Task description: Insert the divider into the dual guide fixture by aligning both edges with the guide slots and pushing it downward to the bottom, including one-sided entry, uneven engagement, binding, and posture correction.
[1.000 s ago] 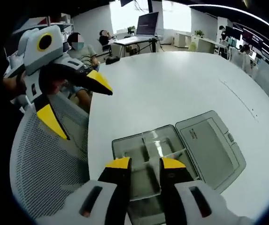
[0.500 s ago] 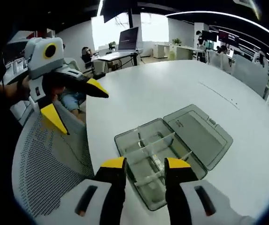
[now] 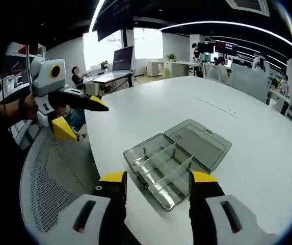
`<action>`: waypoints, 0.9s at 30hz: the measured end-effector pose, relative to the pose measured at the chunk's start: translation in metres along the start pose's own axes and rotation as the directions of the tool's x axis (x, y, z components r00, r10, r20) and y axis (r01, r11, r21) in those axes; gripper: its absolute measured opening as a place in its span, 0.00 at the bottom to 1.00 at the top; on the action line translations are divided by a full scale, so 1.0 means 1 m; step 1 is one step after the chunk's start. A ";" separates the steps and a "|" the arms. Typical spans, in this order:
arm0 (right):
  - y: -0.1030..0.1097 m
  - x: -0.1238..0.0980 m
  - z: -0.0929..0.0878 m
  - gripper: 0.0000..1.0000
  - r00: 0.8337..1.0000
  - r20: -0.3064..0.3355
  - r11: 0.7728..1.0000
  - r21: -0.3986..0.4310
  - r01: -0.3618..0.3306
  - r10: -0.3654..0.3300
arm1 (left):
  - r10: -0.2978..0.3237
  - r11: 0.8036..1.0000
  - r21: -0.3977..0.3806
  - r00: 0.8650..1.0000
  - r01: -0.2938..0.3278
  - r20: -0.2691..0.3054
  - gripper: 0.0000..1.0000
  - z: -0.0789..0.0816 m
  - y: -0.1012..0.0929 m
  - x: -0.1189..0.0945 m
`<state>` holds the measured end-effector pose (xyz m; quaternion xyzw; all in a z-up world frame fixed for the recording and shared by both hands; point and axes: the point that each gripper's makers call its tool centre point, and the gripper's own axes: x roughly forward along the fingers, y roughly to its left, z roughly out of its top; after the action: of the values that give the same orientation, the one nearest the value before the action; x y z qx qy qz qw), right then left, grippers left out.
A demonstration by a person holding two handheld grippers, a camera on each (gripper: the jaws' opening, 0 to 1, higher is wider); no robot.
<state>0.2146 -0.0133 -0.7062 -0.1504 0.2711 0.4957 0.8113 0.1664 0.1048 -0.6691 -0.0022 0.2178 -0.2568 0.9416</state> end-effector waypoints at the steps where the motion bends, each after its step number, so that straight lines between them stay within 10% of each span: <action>1: 0.000 -0.004 -0.001 0.45 1.000 0.006 1.000 0.011 0.007 -0.007 | 0.000 1.000 0.001 1.000 0.000 0.000 0.64 0.000 0.000 -0.001; 27: -0.006 -0.069 -0.015 0.86 0.977 0.068 0.976 0.099 0.196 -0.203 | -0.004 1.000 -0.001 0.998 0.004 0.064 0.92 0.000 0.005 -0.038</action>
<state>0.1912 -0.0734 -0.6778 -0.1204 0.2455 0.4041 0.8729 0.1397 0.1279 -0.6546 -0.0112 0.1878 -0.2581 0.9476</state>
